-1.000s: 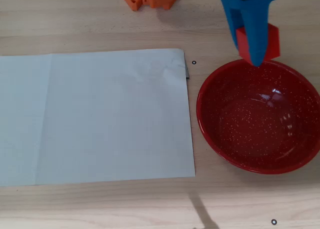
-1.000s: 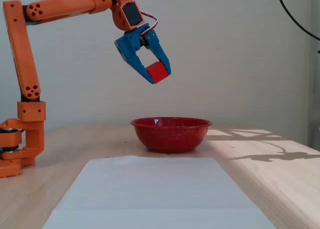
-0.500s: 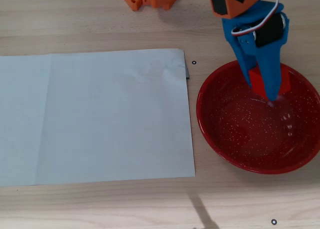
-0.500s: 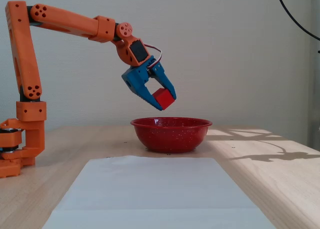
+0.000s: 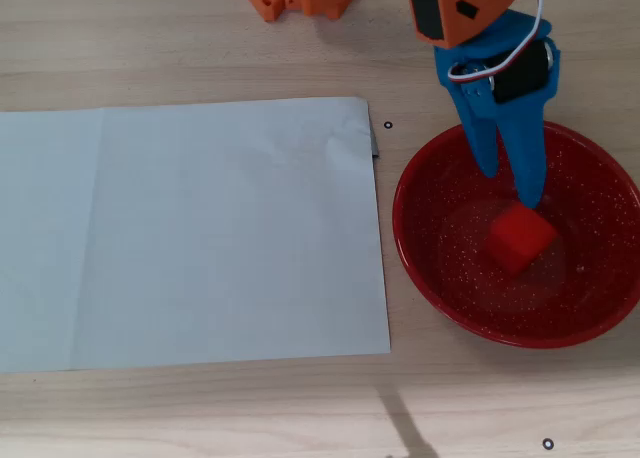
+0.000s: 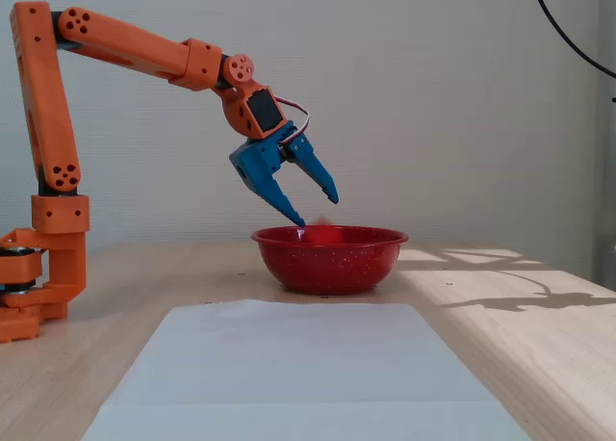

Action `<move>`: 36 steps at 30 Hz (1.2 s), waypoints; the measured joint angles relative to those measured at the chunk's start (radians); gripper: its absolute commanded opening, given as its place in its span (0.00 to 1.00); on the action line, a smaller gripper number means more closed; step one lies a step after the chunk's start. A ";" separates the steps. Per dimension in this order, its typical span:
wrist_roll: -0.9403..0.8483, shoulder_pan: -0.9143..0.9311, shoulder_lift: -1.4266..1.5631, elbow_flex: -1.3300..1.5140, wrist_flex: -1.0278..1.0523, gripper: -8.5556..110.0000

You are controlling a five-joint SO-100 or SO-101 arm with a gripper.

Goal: Grasp the red cube and put it in the red bowl

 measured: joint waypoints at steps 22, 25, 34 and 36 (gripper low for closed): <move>-0.057 -0.207 0.281 -0.095 0.258 0.08; -0.021 -0.265 0.423 0.009 0.258 0.08; 0.020 -0.331 0.764 0.342 0.218 0.08; 0.026 -0.380 0.859 0.437 0.163 0.08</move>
